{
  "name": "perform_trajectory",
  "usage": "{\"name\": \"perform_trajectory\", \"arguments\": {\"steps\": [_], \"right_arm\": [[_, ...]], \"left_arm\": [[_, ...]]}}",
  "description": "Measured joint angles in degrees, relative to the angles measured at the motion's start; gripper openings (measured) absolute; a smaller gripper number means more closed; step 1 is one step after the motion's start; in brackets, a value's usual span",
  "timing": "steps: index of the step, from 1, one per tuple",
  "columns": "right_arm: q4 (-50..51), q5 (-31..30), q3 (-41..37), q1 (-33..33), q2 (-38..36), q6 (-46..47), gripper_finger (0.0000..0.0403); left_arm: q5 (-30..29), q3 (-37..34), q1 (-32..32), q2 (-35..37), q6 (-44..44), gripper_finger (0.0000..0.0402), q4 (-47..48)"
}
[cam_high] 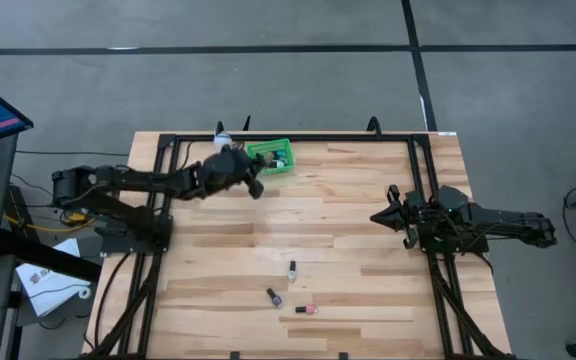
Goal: Pick & Place Nail Polish
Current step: Put the brown nail polish into the green bin
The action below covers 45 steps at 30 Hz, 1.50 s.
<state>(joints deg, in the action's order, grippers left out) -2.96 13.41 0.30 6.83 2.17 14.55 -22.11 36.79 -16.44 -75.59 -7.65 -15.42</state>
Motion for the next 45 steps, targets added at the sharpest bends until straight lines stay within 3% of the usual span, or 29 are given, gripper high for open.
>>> {"name": "perform_trajectory", "arguments": {"steps": [6, 19, 35, 45], "right_arm": [[0.0, 0.0, 0.0, 0.0, 0.0, 0.0, 0.0], [0.0, 0.0, 0.0, 0.0, 0.0, 0.0, 0.0], [0.0, 0.0, 0.0, 0.0, 0.0, 0.0, 0.0], [0.0, 0.0, 0.0, 0.0, 0.0, 0.0, 0.0]], "left_arm": [[3.7, 5.5, -5.6, -6.1, 2.9, 0.0052, 0.2], [4.0, 12.9, -7.7, -19.6, 2.9, 0.0052, 2.3], [3.7, 13.1, -8.0, -26.3, 2.7, 0.0053, 3.5], [2.6, 13.1, -8.0, -26.6, 2.5, 0.0063, 3.8]]}}
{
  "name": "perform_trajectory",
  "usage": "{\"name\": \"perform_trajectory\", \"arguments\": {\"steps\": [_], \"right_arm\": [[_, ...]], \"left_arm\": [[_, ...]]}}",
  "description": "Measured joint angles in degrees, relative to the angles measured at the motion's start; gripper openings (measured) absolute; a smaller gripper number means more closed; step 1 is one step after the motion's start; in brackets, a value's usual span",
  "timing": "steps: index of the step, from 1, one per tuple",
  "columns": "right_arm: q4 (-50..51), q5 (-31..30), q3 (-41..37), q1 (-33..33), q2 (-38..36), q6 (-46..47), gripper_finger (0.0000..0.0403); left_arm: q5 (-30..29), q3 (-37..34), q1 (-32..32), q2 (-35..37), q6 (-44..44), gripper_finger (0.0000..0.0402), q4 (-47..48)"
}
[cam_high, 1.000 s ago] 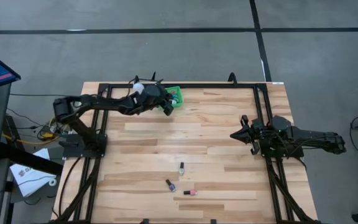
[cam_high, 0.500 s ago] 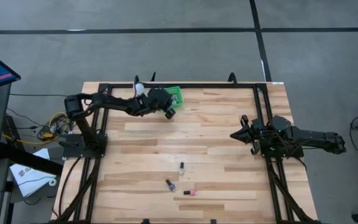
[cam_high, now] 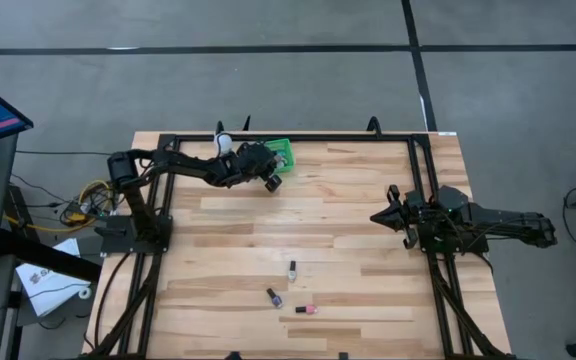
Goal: Pick & Place Nail Polish
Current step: Put the brown nail polish into the green bin, then put the gray nail polish into the green bin
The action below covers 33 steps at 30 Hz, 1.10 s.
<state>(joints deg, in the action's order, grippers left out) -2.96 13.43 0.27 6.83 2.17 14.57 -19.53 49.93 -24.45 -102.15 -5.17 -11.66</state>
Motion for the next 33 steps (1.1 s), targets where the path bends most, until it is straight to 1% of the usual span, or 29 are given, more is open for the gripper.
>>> {"name": "perform_trajectory", "arguments": {"steps": [2, 5, 12, 14, 16, 20, 24, 30, 33], "right_arm": [[0.0, 0.0, 0.0, 0.0, 0.0, 0.0, 0.0], [0.0, 0.0, 0.0, 0.0, 0.0, 0.0, 0.0], [0.0, 0.0, 0.0, 0.0, 0.0, 0.0, 0.0], [0.0, 0.0, 0.0, 0.0, 0.0, 0.0, 0.0], [0.0, 0.0, 0.0, 0.0, 0.0, 0.0, 0.0], [0.0, 0.0, 0.0, 0.0, 0.0, 0.0, 0.0], [0.0, 0.0, 0.0, 0.0, 0.0, 0.0, 0.0], [0.0, 0.0, 0.0, 0.0, 0.0, 0.0, 0.0], [0.0, 0.0, 0.0, 0.0, 0.0, 0.0, 0.0]], "left_arm": [[0.0, 0.0, 0.0, 0.0, 0.0, 0.0073, 0.0], [0.0, -0.1, 0.2, 0.5, 0.2, 0.0099, 0.5], [0.6, -0.1, 0.6, 3.6, 0.4, 0.0186, 1.2], [2.3, -0.1, 1.6, 5.9, 0.9, 0.0206, 1.2], [5.5, -0.1, 3.2, 8.8, 3.6, 0.0219, 1.2], [10.4, -0.1, 7.7, 14.7, 5.8, 0.0226, 1.3], [15.2, -0.1, 13.8, 18.3, 7.3, 0.0228, 1.3], [22.8, -0.1, 23.2, 18.5, 7.7, 0.0228, 1.0], [24.0, -0.1, 27.0, 17.0, 7.8, 0.0228, 0.9]]}}
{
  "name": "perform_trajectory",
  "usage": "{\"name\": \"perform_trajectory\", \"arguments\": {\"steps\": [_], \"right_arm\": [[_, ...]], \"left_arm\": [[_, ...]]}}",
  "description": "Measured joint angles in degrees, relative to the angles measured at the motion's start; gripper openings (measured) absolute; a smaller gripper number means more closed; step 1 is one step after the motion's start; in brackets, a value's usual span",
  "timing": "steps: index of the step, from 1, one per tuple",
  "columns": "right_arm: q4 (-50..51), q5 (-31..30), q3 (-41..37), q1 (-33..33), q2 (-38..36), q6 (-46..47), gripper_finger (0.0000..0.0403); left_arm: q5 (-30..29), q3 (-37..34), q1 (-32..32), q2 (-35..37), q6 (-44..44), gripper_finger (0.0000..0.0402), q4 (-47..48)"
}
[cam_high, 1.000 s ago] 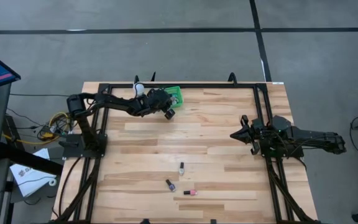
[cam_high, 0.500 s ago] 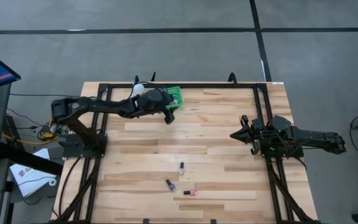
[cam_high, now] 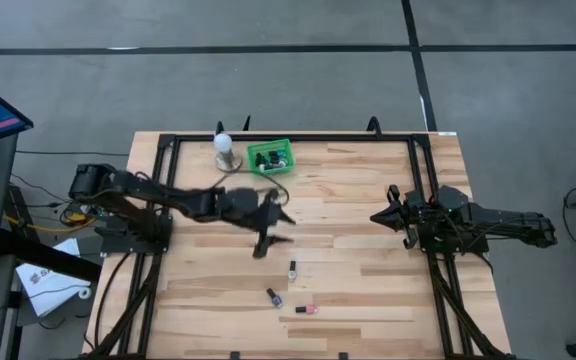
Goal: Pick & Place Nail Polish
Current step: Put the gray nail polish into the green bin
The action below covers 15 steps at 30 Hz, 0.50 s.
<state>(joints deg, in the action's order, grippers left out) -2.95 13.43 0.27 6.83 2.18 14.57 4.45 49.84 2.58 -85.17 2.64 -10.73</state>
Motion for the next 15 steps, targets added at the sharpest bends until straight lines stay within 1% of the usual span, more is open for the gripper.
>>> {"name": "perform_trajectory", "arguments": {"steps": [4, 8, 12, 15], "right_arm": [[0.0, 0.0, 0.0, 0.0, 0.0, 0.0, 0.0], [0.0, 0.0, 0.0, 0.0, 0.0, 0.0, 0.0], [0.0, 0.0, 0.0, 0.0, 0.0, 0.0, 0.0], [0.0, 0.0, 0.0, 0.0, 0.0, 0.0, 0.0]], "left_arm": [[0.6, 0.0, 3.2, -3.5, 0.1, 0.0228, -2.2], [5.1, 0.0, 5.5, -9.0, 0.3, 0.0228, -7.4], [6.6, 0.0, 7.9, -13.4, 5.1, 0.023, -9.8], [6.6, 0.0, 8.7, -16.0, 8.1, 0.0244, -10.4]]}}
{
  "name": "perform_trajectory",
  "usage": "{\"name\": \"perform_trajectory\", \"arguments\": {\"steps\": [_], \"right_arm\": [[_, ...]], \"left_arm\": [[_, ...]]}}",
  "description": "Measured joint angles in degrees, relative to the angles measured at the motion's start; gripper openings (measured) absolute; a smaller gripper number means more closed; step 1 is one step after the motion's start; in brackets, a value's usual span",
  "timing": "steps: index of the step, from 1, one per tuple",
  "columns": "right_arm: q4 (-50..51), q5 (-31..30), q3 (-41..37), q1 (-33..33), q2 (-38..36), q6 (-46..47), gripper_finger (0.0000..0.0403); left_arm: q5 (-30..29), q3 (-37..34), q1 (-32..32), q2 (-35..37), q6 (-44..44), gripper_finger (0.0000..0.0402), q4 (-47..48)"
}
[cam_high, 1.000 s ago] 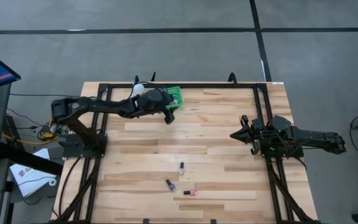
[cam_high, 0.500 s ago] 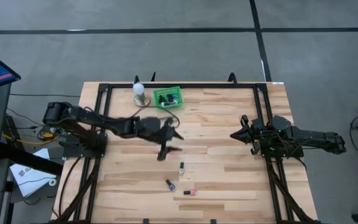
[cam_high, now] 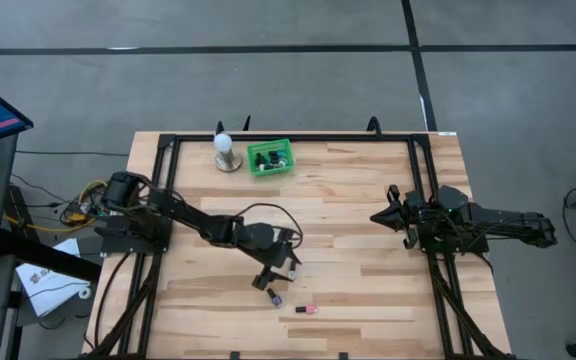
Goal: Pick & Place Nail Polish
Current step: Put the gray nail polish into the green bin
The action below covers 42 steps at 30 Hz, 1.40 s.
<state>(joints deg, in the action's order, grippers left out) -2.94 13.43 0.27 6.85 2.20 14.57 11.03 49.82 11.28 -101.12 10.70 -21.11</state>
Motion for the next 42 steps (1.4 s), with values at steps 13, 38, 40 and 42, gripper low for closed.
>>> {"name": "perform_trajectory", "arguments": {"steps": [13, 38, 40, 42], "right_arm": [[0.0, 0.0, 0.0, 0.0, 0.0, 0.0, 0.0], [0.0, 0.0, 0.0, 0.0, 0.0, 0.0, 0.0], [0.0, 0.0, 0.0, 0.0, 0.0, 0.0, 0.0], [0.0, 0.0, 0.0, 0.0, 0.0, 0.0, 0.0]], "left_arm": [[2.9, 0.0, -0.5, -9.5, 7.2, 0.0305, -3.2], [2.9, 2.2, -4.3, -14.5, 5.1, 0.0225, -1.4], [2.8, 2.1, -4.3, -14.5, 5.0, 0.0205, -1.4], [2.7, 2.1, -4.3, -14.5, 5.0, 0.0185, -1.3]]}}
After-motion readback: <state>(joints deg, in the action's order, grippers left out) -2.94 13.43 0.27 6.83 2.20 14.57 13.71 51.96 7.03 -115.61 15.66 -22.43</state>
